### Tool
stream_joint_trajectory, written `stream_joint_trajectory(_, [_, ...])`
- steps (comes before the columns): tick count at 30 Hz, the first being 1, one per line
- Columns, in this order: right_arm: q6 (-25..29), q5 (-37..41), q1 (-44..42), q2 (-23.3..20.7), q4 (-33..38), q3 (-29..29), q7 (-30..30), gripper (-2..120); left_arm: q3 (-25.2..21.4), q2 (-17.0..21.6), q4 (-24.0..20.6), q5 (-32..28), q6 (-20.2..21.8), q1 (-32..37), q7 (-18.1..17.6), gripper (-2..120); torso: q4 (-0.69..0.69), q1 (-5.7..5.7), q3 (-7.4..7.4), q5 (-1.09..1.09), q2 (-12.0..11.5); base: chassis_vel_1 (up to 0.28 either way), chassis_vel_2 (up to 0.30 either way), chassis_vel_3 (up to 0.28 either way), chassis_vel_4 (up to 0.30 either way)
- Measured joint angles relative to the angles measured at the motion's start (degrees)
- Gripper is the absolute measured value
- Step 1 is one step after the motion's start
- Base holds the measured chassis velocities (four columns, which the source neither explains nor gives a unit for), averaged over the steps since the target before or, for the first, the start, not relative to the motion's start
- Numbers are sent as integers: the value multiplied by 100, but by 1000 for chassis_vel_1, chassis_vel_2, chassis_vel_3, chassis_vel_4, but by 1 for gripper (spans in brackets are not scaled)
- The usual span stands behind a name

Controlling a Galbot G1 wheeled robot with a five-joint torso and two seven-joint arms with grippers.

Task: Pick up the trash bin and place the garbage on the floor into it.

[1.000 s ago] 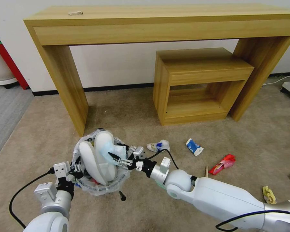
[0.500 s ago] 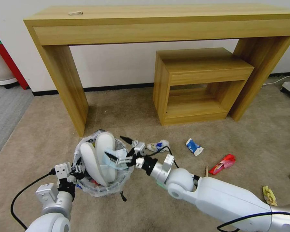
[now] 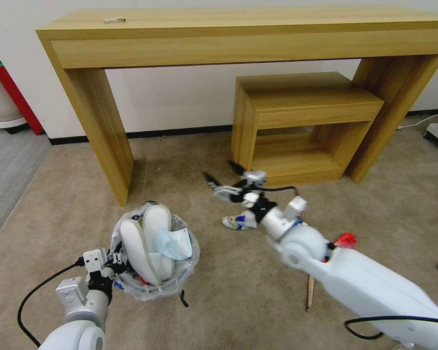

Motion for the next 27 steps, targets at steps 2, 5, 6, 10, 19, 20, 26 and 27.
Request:
stream_joint_trajectory(2, [-202,-168,-513,-396,-9,231,291,100,2,24,51,-20,12,-31,-8,2,0,0,0,-1,0,0,0,0,0])
stream_joint_trajectory(5, [-379,-247,-1032,-719,13,416,581,100,14,39,120,-30,15,-81,-9,2,-1,0,0,0,0,0,0,0,0])
stream_joint_trajectory(6, [-443,-267,-1198,-800,38,479,731,100,19,41,147,-33,16,-100,-10,2,-2,0,0,-1,0,0,0,0,0])
stream_joint_trajectory(10, [-742,-280,-1758,-956,99,736,1300,100,44,42,221,-42,16,-150,-10,2,0,0,0,-1,0,0,0,0,0])
stream_joint_trajectory(19, [-1518,166,-3283,-541,-186,1873,2884,100,55,80,388,-79,-7,-228,-12,2,0,0,0,-2,0,0,0,0,0])
stream_joint_trajectory(20, [-1518,166,-3283,-541,-186,1873,2884,100,55,80,388,-79,-7,-228,-12,2,0,0,0,-2,0,0,0,0,0])
stream_joint_trajectory(26, [-1888,656,-3433,-150,-503,2070,3416,100,74,87,419,-85,-34,-237,-12,2,0,0,0,-3,0,0,0,0,0])
stream_joint_trajectory(27, [-1955,718,-3366,-54,-639,2059,3437,100,74,87,420,-86,-41,-230,-13,2,0,0,0,-2,0,0,0,0,0])
